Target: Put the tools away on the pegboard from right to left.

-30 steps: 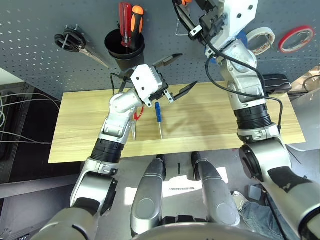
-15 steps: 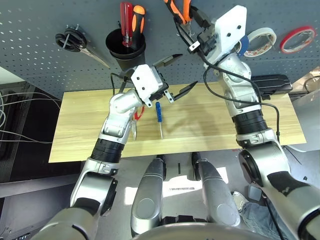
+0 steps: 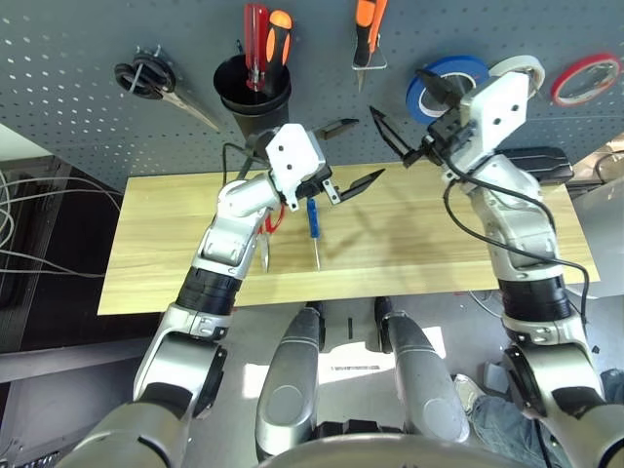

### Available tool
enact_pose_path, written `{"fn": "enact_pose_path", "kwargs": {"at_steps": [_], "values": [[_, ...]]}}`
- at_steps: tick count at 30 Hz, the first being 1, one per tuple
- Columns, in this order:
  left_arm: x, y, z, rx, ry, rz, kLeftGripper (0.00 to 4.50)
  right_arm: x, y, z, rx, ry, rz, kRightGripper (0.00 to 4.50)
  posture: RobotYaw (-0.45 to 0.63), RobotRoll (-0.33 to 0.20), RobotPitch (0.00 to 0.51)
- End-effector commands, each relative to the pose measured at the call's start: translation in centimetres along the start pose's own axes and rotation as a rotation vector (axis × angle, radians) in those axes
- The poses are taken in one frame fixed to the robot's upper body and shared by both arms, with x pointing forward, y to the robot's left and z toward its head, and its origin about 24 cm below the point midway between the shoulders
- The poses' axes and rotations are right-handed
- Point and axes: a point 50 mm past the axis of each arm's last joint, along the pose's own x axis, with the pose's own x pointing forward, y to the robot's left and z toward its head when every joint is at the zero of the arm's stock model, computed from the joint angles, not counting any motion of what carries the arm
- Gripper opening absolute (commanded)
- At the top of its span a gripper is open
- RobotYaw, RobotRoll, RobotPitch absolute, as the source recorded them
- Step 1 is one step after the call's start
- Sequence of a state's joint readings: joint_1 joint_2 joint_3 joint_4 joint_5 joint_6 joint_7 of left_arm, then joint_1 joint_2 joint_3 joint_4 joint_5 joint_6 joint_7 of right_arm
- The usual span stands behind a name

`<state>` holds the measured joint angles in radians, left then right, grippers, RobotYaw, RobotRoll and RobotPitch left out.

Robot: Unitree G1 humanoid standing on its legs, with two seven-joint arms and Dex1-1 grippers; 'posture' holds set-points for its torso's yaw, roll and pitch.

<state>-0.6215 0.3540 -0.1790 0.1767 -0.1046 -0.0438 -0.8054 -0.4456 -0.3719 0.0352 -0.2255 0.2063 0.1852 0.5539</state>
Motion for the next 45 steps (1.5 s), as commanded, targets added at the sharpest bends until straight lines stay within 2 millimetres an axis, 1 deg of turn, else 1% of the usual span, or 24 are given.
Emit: {"fn": "enact_pose_path", "kwargs": {"at_steps": [1,2,4,7,11,12,14,20,23,29,36,40,43,45], "values": [[0.1,-1.1,-2.5,-0.068,0.160,-0.053,4.50,-1.8,1.2,-1.6,0.058,0.101,0.079,4.48,0.14,0.000,0.366],[0.2,-1.1,-2.7,-0.056,0.180,-0.070,4.50,-2.2,1.2,-2.1,0.075,0.122,0.080,4.48,0.14,0.000,0.365],[0.4,-1.3,-3.5,-0.068,0.251,-0.092,4.50,-3.2,1.5,-3.9,0.125,0.211,0.077,4.48,0.14,0.000,0.364],[0.5,-1.2,-4.9,-0.077,0.357,-0.058,4.50,-4.5,1.5,-6.5,0.187,0.334,0.045,4.48,0.14,0.000,0.363],[0.5,-0.6,-6.2,-0.068,0.476,0.012,4.50,-5.2,1.2,-9.1,0.320,0.449,-0.051,4.48,0.14,0.000,0.363],[0.4,-0.7,-6.6,-0.073,0.508,0.016,4.50,-5.4,1.1,-9.9,0.366,0.504,-0.080,4.48,0.14,0.000,0.363],[0.4,-0.6,-7.1,-0.089,0.565,0.042,4.50,-5.5,1.2,-10.6,0.456,0.572,-0.102,4.48,0.14,0.000,0.363],[0.2,-0.8,-8.7,-0.166,0.721,0.097,4.50,-4.4,1.5,-10.0,0.573,0.594,-0.075,4.48,0.14,0.000,0.364],[0.1,-1.0,-9.4,-0.206,0.784,0.133,4.50,-3.7,1.5,-9.5,0.520,0.591,-0.042,4.48,0.14,0.000,0.364],[-0.8,-1.5,-11.0,-0.259,0.911,0.194,4.50,-2.8,1.8,-9.0,0.485,0.564,-0.019,4.48,0.14,0.000,0.367],[-1.5,-2.6,-12.7,-0.320,1.009,0.238,4.50,-2.0,2.0,-8.3,0.466,0.526,0.003,4.48,0.13,0.000,0.370],[-1.3,-3.7,-13.4,-0.368,1.037,0.234,4.50,-1.8,1.9,-8.0,0.463,0.515,0.006,4.48,0.13,0.000,0.370],[-1.1,-4.3,-13.8,-0.376,1.047,0.228,3.93,-1.7,1.8,-7.8,0.431,0.508,0.029,4.50,0.12,0.000,0.369],[-1.0,-4.5,-13.8,-0.376,1.044,0.231,3.21,-1.8,1.7,-7.7,0.414,0.507,0.046,4.50,0.12,0.000,0.368]]}}
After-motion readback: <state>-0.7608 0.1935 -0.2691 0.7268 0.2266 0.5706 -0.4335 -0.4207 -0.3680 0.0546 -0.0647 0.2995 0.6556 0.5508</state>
